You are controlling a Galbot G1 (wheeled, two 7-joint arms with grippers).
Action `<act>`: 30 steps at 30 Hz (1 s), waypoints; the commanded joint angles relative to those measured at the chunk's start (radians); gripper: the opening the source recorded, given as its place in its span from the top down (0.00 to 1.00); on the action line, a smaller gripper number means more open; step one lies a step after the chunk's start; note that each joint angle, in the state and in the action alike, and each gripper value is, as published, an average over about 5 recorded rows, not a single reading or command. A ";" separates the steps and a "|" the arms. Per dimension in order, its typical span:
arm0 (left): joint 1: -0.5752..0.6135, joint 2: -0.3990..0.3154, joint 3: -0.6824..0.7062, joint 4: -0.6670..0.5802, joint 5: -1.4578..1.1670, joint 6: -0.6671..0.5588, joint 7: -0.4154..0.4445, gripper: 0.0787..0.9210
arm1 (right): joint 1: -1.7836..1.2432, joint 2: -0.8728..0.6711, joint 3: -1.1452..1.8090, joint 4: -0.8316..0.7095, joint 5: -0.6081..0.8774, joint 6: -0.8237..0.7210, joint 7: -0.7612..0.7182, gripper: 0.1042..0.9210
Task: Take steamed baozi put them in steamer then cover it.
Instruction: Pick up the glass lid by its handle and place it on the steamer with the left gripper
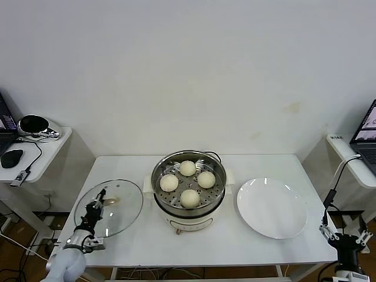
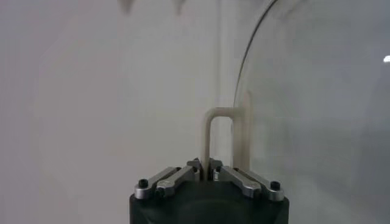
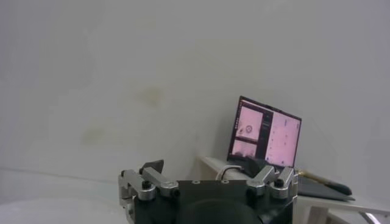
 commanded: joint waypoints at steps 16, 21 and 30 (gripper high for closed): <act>0.112 0.255 -0.032 -0.664 -0.205 0.399 0.283 0.92 | -0.011 0.007 -0.084 0.014 -0.079 0.002 -0.013 0.12; -0.056 0.222 0.195 -0.640 -0.148 0.432 0.271 0.92 | -0.012 0.022 -0.105 0.022 -0.116 -0.002 -0.016 0.12; -0.328 0.104 0.486 -0.569 -0.037 0.575 0.425 0.92 | 0.010 0.033 -0.131 -0.001 -0.152 -0.004 -0.012 0.12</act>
